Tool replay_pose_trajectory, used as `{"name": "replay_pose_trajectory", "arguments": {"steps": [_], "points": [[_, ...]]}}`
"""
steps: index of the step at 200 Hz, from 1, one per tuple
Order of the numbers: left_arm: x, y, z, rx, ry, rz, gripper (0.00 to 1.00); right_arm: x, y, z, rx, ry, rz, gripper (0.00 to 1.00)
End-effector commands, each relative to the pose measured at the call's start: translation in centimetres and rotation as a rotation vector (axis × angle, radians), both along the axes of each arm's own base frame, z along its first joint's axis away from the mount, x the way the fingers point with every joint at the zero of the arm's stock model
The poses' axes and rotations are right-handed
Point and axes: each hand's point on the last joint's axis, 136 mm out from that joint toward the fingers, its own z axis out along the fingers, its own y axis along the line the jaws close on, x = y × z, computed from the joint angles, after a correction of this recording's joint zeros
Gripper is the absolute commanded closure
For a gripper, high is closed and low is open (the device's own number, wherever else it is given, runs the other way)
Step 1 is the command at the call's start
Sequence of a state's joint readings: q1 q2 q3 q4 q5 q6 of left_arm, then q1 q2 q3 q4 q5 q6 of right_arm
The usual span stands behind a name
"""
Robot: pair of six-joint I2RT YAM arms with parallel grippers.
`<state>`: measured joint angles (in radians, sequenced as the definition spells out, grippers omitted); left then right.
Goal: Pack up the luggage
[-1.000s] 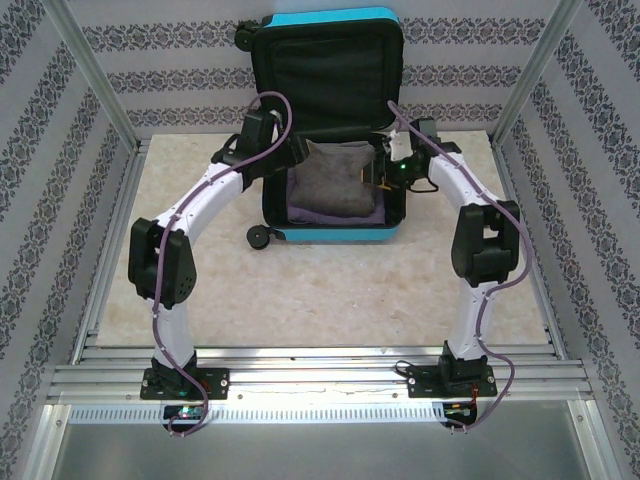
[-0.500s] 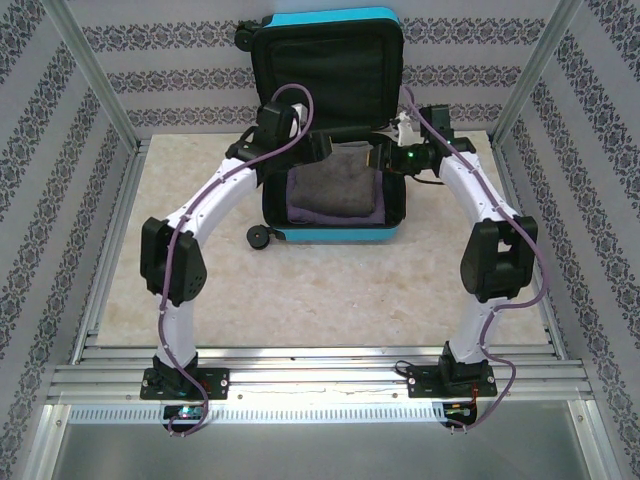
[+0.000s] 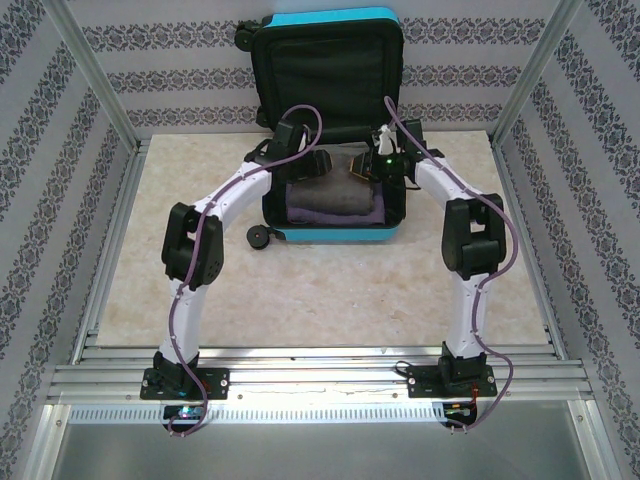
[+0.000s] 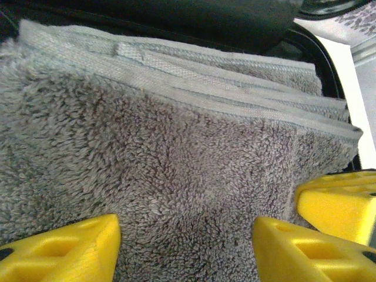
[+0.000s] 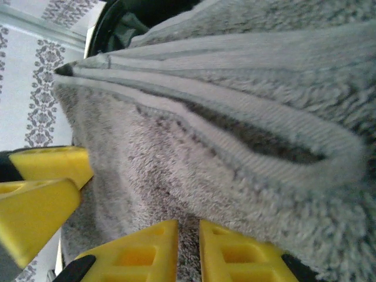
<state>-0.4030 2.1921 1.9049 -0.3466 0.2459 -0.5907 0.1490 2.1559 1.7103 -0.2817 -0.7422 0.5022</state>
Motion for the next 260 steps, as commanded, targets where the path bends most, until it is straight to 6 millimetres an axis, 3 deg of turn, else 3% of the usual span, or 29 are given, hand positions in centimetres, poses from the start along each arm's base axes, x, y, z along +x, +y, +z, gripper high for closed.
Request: {"name": "replay_pose_trajectory", "arguments": {"steps": [1,34,78,118,145,167,188,219,260], "points": [[0.5,2.3,-4.3,0.011,0.064,0.089,0.39,0.8,0.8,-3.5,0.009,0.065,-0.065,0.83],[0.4,3.3,-8.3,-0.009,0.124,0.120,0.39,1.2,0.7,-6.6,-0.003,0.121,-0.098,0.84],[1.3,3.7,-11.1,-0.026,0.154,0.125,0.39,2.5,-0.1,-7.6,-0.022,0.135,-0.109,0.84],[1.3,3.7,-12.0,-0.015,0.162,0.114,0.40,3.1,-0.9,-8.7,-0.053,0.151,-0.116,0.84],[0.8,3.5,-10.3,-0.029,0.147,0.097,0.41,3.0,-1.0,-8.7,-0.047,0.144,-0.100,0.84],[0.4,3.4,-6.7,-0.030,0.093,0.076,0.41,3.0,-0.5,-6.4,-0.027,0.090,-0.065,0.80],[-0.8,3.1,-3.5,-0.016,0.044,0.064,0.41,2.9,0.7,-2.6,0.020,0.010,0.013,0.74],[-2.6,3.0,-0.4,0.000,-0.003,0.059,0.40,3.0,1.0,2.6,0.007,-0.103,0.059,0.68],[-5.2,3.9,3.3,0.000,-0.063,0.067,0.40,3.0,0.3,7.7,-0.015,-0.205,0.054,0.65]]}}
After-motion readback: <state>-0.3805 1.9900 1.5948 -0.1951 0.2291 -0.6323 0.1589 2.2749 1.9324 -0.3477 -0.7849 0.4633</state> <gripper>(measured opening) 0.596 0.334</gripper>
